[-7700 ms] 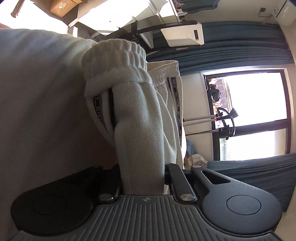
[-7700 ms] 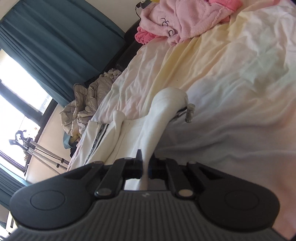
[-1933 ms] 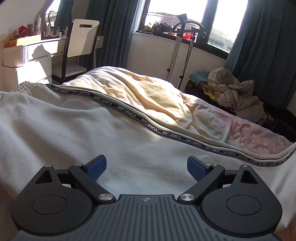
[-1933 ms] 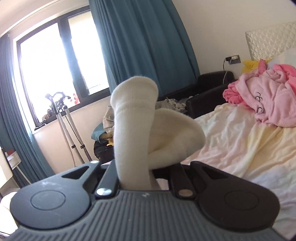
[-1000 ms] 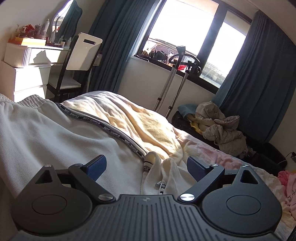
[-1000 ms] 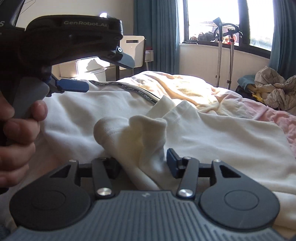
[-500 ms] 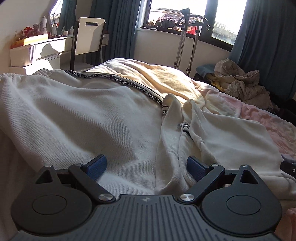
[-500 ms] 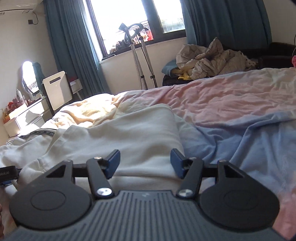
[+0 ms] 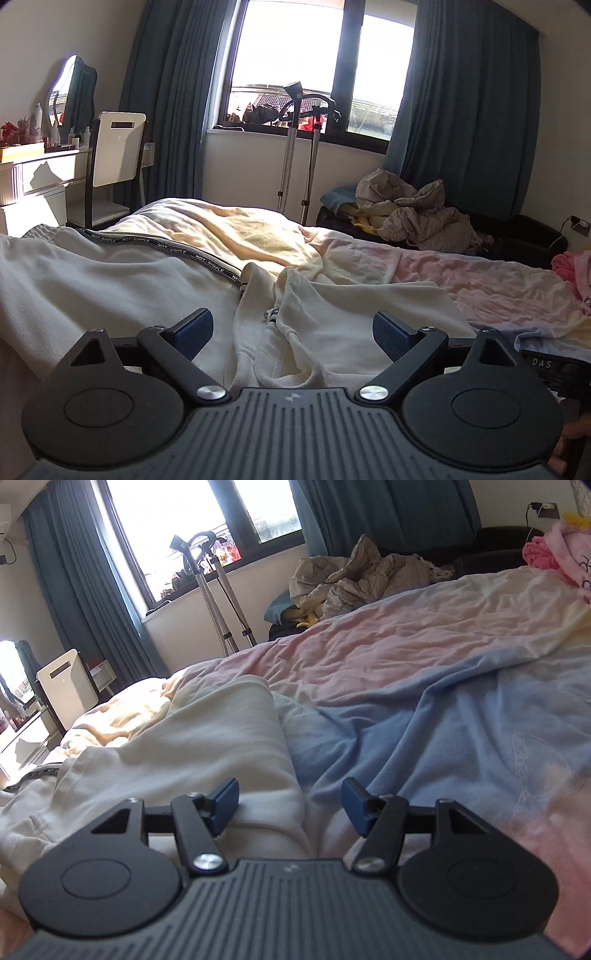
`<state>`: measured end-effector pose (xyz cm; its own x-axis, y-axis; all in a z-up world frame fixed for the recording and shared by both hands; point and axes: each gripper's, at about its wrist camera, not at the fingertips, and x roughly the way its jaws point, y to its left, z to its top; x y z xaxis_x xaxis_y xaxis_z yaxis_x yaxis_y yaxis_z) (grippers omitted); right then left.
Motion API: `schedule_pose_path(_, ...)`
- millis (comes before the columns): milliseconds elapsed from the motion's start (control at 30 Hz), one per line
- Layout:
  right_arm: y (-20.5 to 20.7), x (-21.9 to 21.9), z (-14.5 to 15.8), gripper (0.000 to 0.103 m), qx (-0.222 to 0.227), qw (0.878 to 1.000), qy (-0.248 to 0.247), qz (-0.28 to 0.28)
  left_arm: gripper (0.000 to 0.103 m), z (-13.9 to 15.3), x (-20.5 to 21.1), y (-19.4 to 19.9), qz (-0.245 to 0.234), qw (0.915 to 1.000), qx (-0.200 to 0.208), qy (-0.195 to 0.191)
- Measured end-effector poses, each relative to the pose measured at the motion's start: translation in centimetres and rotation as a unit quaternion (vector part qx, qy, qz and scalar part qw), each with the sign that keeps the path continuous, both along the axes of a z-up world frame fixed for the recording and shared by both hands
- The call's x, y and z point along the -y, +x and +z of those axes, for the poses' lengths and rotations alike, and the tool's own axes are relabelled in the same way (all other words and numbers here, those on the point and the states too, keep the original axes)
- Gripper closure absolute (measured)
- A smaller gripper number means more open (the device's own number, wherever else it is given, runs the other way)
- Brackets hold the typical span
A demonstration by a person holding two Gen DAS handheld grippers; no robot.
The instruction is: Fold clothes
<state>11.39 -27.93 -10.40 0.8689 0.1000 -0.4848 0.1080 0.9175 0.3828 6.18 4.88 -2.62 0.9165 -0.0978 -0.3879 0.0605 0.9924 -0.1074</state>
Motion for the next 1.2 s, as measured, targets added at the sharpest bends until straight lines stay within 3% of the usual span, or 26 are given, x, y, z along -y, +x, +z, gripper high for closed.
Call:
schedule_pose_path(33, 0.0, 0.3, -0.1, 0.04, -0.001, 1.0, 0.01, -0.002, 0.017, -0.5, 0.2, 0.5, -0.007, 0.9999, -0.012, 0.001)
schedule_pose_path(233, 0.1, 0.6, -0.7, 0.037, 0.001, 0.999, 0.044, 0.007, 0.064, -2.6, 0.6, 2.6, -0.019, 0.998, -0.06, -0.003)
schedule_pose_path(267, 0.1, 0.4, -0.7, 0.037, 0.004, 0.999, 0.046, 0.013, 0.087, -2.7, 0.5, 2.7, -0.018, 0.998, -0.061, -0.006)
schedule_pose_path(300, 0.2, 0.3, -0.7, 0.037, 0.005, 0.999, 0.049, 0.02, 0.089, -2.5, 0.2, 2.6, -0.011, 0.998, -0.059, -0.017)
schedule_pose_path(467, 0.3, -0.9, -0.6, 0.035, 0.024, 0.997, 0.043, 0.063, 0.089, -2.2, -2.0, 2.5, 0.021, 0.993, -0.084, -0.081)
schedule_pose_path(567, 0.0, -1.3, -0.3, 0.032, 0.041, 0.996, 0.041, 0.075, 0.089, -3.4, -1.7, 3.4, 0.027, 0.9907, -0.119, -0.06)
schedule_pose_path(700, 0.7, -0.3, -1.6, 0.032, 0.001, 0.994, 0.09, 0.062, 0.086, -3.6, -0.9, 3.5, 0.025, 0.9921, -0.118, -0.033)
schedule_pose_path(833, 1.3, -0.3, -1.7, 0.031, -0.014, 0.989, 0.124, 0.074, 0.085, -3.7, -1.0, 3.3, 0.028, 0.9917, -0.119, -0.038)
schedule_pose_path(933, 0.6, -1.0, 0.4, 0.029, 0.036, 0.984, 0.143, 0.1, 0.085, -3.8, -1.0, 3.4, 0.032, 0.9912, -0.122, -0.04)
schedule_pose_path(1000, 0.1, -0.5, 1.4, 0.029, 0.073, 0.974, 0.182, 0.11, 0.085, -3.8, -0.9, 3.5, 0.034, 0.9909, -0.125, -0.039)
schedule_pose_path(1067, 0.1, 0.2, 1.4, 0.027, 0.082, 0.965, 0.227, 0.104, 0.085, -3.8, -0.8, 3.5, 0.035, 0.9909, -0.124, -0.04)
schedule_pose_path(1200, 1.1, 1.2, -1.4, 0.025, 0.016, 0.959, 0.279, 0.054, 0.085, -3.9, -0.6, 3.5, 0.033, 0.9913, -0.122, -0.036)
